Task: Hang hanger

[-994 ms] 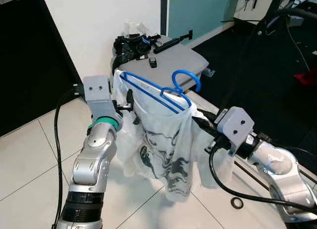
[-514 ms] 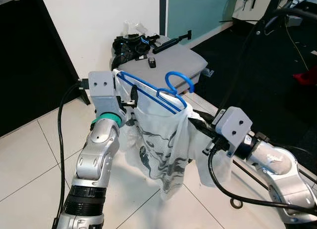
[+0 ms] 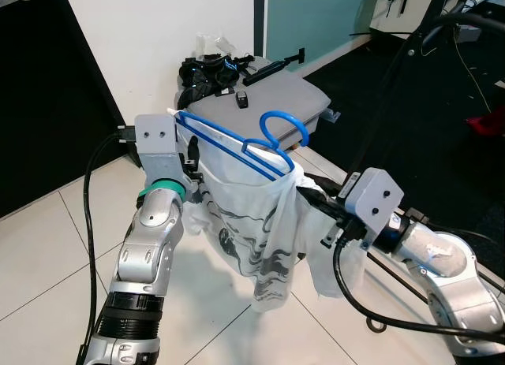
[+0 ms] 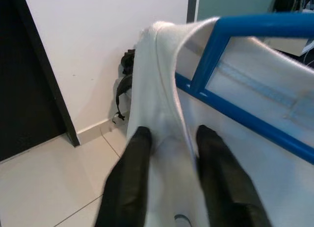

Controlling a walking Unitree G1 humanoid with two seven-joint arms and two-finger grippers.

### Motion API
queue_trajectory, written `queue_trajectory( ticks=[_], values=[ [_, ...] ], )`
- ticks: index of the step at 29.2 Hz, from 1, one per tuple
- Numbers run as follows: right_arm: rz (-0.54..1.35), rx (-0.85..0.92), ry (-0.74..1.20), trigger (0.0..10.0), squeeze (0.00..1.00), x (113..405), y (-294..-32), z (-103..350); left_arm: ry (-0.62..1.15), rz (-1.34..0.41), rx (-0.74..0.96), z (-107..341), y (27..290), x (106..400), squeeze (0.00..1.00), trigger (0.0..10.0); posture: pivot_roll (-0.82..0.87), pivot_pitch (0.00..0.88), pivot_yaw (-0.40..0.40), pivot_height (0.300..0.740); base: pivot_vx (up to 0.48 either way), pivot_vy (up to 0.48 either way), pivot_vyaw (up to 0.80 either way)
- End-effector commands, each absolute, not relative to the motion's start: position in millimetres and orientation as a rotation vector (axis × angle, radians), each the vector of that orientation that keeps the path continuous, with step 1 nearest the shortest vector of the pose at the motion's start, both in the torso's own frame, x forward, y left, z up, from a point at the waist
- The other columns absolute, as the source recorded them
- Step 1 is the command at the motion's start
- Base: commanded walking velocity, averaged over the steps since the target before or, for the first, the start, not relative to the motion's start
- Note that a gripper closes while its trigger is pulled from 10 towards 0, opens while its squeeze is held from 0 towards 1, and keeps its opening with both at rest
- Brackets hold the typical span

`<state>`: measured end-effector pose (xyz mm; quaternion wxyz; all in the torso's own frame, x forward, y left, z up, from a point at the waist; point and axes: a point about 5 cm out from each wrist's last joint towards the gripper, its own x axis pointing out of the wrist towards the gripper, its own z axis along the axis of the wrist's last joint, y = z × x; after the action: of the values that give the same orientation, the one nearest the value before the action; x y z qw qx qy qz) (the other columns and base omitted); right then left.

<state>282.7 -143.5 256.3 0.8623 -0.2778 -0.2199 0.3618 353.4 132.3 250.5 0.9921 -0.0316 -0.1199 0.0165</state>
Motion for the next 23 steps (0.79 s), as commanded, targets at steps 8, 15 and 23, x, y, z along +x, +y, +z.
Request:
queue_trajectory(
  ticks=[8,15,23],
  values=[
    [0.795,-0.579,-0.503,0.0,0.00,276,-138,263,-0.243,0.075,-0.051,246,138,355,0.00,0.0,-0.20,0.190,0.131,0.740,0.000,0.000,0.00],
    [0.820,-0.639,-0.401,0.0,0.00,276,-144,246,-0.297,0.156,0.009,254,148,353,0.00,0.0,-0.20,0.192,0.132,0.740,0.000,0.000,0.00],
    [0.806,-0.709,-0.276,0.0,0.00,281,-157,228,-0.378,0.061,0.104,268,134,345,0.00,0.0,-0.19,0.199,0.134,0.740,0.000,0.000,0.00]
  ],
)
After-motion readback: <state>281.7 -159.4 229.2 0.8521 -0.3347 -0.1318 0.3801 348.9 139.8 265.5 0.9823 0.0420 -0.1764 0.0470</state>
